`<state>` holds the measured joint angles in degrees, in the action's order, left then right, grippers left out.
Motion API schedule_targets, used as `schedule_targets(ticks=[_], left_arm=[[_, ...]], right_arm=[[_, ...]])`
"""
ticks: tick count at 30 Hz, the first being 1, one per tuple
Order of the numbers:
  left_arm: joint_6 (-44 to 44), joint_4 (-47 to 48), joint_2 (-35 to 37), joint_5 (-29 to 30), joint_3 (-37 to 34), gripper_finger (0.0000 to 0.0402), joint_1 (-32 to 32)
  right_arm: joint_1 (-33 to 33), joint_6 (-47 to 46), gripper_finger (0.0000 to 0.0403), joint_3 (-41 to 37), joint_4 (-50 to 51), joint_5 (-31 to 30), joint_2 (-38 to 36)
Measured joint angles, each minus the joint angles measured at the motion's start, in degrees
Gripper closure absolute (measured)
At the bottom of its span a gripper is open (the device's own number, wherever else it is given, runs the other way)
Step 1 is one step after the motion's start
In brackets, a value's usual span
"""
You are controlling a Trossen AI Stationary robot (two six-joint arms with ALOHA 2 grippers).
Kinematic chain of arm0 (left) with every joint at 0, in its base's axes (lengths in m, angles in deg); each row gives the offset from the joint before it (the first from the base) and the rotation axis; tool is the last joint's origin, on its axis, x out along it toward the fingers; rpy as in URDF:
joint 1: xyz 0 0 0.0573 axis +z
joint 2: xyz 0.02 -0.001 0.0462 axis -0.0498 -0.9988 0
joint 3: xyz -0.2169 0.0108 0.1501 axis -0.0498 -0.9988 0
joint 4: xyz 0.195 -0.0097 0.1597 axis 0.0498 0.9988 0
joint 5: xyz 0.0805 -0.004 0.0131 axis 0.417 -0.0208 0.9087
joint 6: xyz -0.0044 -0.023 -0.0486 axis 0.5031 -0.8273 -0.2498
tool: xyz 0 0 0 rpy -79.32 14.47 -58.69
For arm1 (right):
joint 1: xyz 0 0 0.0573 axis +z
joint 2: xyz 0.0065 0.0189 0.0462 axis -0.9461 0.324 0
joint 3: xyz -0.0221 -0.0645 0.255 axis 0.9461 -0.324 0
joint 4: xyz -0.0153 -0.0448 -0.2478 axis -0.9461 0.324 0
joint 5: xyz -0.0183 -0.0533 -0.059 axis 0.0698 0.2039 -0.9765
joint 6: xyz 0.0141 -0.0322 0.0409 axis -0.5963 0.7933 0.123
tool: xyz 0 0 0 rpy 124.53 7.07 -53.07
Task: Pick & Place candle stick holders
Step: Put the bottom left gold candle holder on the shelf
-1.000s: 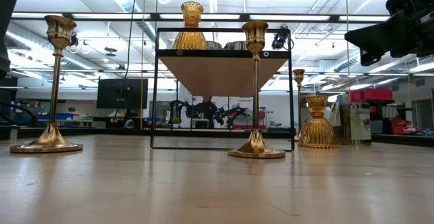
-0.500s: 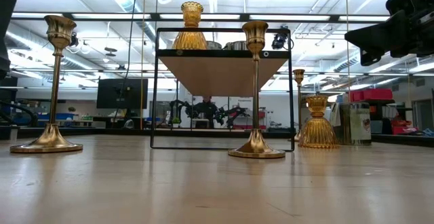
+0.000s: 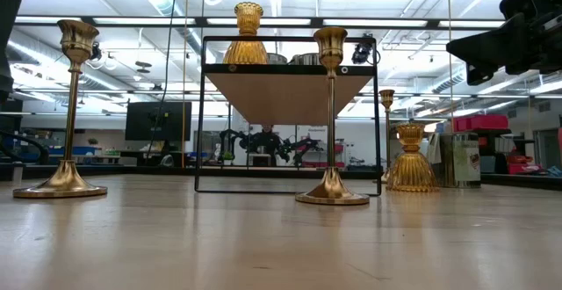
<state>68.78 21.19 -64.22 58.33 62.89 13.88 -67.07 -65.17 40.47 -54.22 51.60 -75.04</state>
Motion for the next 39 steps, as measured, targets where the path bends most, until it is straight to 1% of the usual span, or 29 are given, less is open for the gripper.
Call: schedule_targets(ticks=[4,6,11,20,24,29,39], left_arm=[[0.47,-0.21,0.0,-0.53,0.0,0.0393,0.0],[3.11,-1.39,-0.02,-0.34,0.0,0.0392,0.0],[3.43,-0.77,0.01,0.13,0.0,0.0389,0.0],[3.42,-0.12,0.24,-0.42,0.0,0.039,-0.01],[2.64,-0.59,0.24,-2.3,0.0,0.039,-0.01],[1.9,-0.96,0.27,-2.45,0.0,0.0394,-0.02],[1.84,-1.2,0.31,-2.42,0.0,0.0389,0.0]], right_arm=[[0.01,-0.01,0.0376,-0.01,0.0,0.0,0.0],[-0.01,-0.01,0.0376,-0.01,0.0,0.0,0.0],[0.01,-0.01,0.0376,0.01,0.0,-0.02,0.0],[-0.01,-0.01,0.0376,0.01,0.0,-0.02,0.0],[-0.01,-0.01,0.0376,-0.01,0.0,0.0,0.0],[-0.01,-0.01,0.0376,0.01,0.0,0.0,0.0],[-0.01,-0.01,0.0376,0.0,0.0,0.0,0.0]])
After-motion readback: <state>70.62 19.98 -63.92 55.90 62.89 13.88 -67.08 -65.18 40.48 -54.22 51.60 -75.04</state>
